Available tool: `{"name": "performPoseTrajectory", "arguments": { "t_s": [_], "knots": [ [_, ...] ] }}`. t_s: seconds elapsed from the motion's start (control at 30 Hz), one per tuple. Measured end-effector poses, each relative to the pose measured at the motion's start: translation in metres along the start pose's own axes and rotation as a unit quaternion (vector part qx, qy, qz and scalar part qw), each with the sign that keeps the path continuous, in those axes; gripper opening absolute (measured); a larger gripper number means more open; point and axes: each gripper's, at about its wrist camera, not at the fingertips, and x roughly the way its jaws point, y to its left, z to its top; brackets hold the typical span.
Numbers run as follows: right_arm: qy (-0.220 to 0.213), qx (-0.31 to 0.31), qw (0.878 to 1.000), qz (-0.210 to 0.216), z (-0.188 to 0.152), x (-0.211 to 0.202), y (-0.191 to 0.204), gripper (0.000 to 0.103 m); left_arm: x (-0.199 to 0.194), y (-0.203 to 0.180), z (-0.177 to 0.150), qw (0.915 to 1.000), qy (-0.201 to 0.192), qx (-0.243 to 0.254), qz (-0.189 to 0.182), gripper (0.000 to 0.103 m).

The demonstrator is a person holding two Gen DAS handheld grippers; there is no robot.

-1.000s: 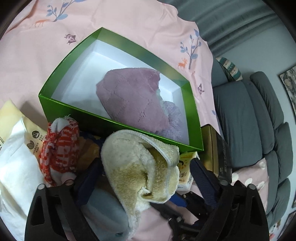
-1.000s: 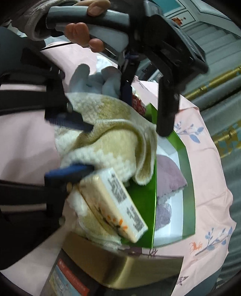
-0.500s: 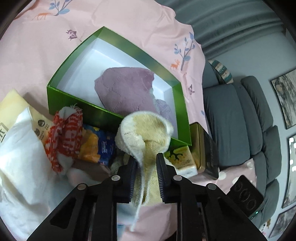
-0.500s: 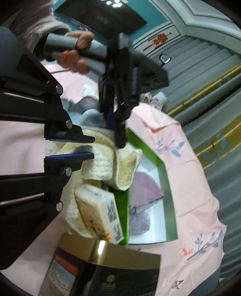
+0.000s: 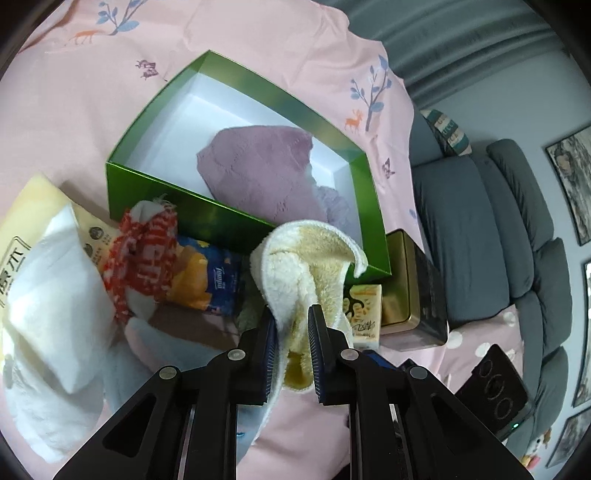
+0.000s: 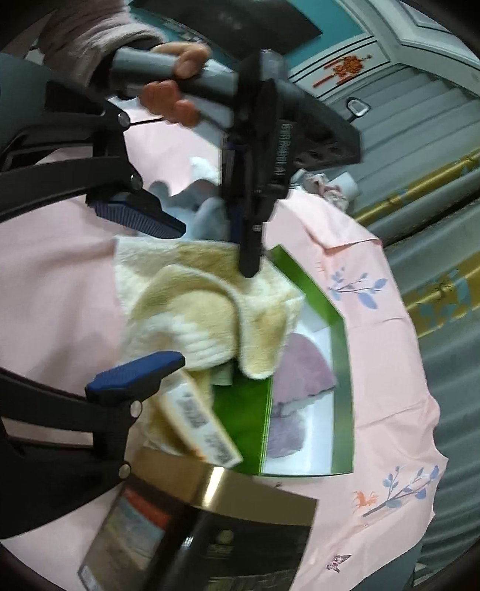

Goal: Organize soft objects
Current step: 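Lift the cream towel and lower it into the green box, release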

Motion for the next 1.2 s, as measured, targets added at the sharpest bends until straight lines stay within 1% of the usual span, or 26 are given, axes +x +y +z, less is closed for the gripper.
{"name": "performPoseTrajectory", "arguments": {
  "t_s": [0.07, 0.13, 0.2, 0.23, 0.27, 0.3, 0.4, 0.43, 0.5, 0.57, 0.6, 0.67, 0.73, 0.87, 1.0, 1.1, 1.2],
  "knots": [
    [0.006, 0.005, 1.0, 0.001, -0.001, 0.008, -0.003, 0.063, 0.004, -0.004, 0.001, 1.0, 0.007, 0.001, -0.003, 0.017],
    [0.009, 0.013, 1.0, 0.005, -0.001, 0.017, -0.007, 0.062, 0.007, -0.005, 0.001, 0.9999, 0.013, 0.005, 0.001, 0.016],
    [0.025, 0.016, 1.0, -0.001, 0.0, 0.033, -0.009, 0.053, 0.013, -0.005, 0.002, 0.9997, 0.02, 0.008, 0.012, 0.016],
    [0.033, 0.016, 0.999, -0.004, 0.0, 0.039, -0.009, 0.034, 0.015, -0.005, 0.002, 0.9995, 0.023, 0.01, 0.019, 0.017],
    [0.045, 0.021, 0.999, -0.017, -0.002, 0.047, -0.011, 0.011, 0.018, -0.005, 0.003, 0.9992, 0.027, 0.012, 0.028, 0.017],
    [0.048, 0.026, 0.998, -0.017, -0.003, 0.05, -0.013, 0.008, 0.019, -0.005, 0.002, 0.999, 0.029, 0.012, 0.032, 0.016],
    [0.026, 0.016, 1.0, -0.005, -0.004, 0.038, -0.009, 0.007, 0.017, -0.003, 0.002, 0.9991, 0.027, 0.014, 0.03, 0.017],
    [0.022, 0.017, 1.0, 0.002, -0.003, 0.033, -0.008, 0.007, 0.015, -0.001, 0.002, 0.9994, 0.027, 0.008, 0.017, 0.017],
    [-0.001, 0.018, 0.999, 0.035, 0.002, 0.015, -0.005, 0.007, 0.007, -0.001, -0.002, 0.9997, 0.024, 0.0, -0.007, 0.016],
    [-0.026, 0.011, 0.998, 0.058, 0.008, -0.003, 0.001, 0.007, -0.006, -0.006, -0.005, 0.9994, 0.014, 0.005, -0.031, 0.016],
    [-0.042, 0.005, 0.997, 0.068, 0.014, -0.014, 0.005, 0.007, -0.012, -0.01, -0.006, 0.9992, 0.009, 0.008, -0.037, 0.016],
    [-0.06, -0.007, 0.995, 0.079, 0.024, -0.024, 0.015, 0.007, -0.03, -0.021, -0.007, 0.9982, -0.008, 0.018, -0.056, 0.016],
    [-0.077, -0.019, 0.993, 0.088, 0.033, -0.034, 0.023, 0.007, -0.046, -0.03, -0.005, 0.9972, -0.022, 0.024, -0.067, 0.017],
    [-0.11, -0.043, 0.989, 0.09, 0.052, -0.053, 0.04, 0.007, -0.073, -0.047, 0.004, 0.9946, -0.048, 0.036, -0.085, 0.016],
    [-0.136, -0.07, 0.985, 0.08, 0.075, -0.074, 0.05, 0.007, -0.091, -0.068, 0.02, 0.9918, -0.071, 0.054, -0.092, 0.016],
    [-0.151, -0.084, 0.983, 0.064, 0.091, -0.084, 0.051, 0.007, -0.097, -0.082, 0.032, 0.9901, -0.085, 0.067, -0.09, 0.016],
    [-0.158, -0.085, 0.982, 0.049, 0.107, -0.082, 0.046, 0.007, -0.093, -0.091, 0.046, 0.9899, -0.092, 0.065, -0.085, 0.017]
  ]
}}
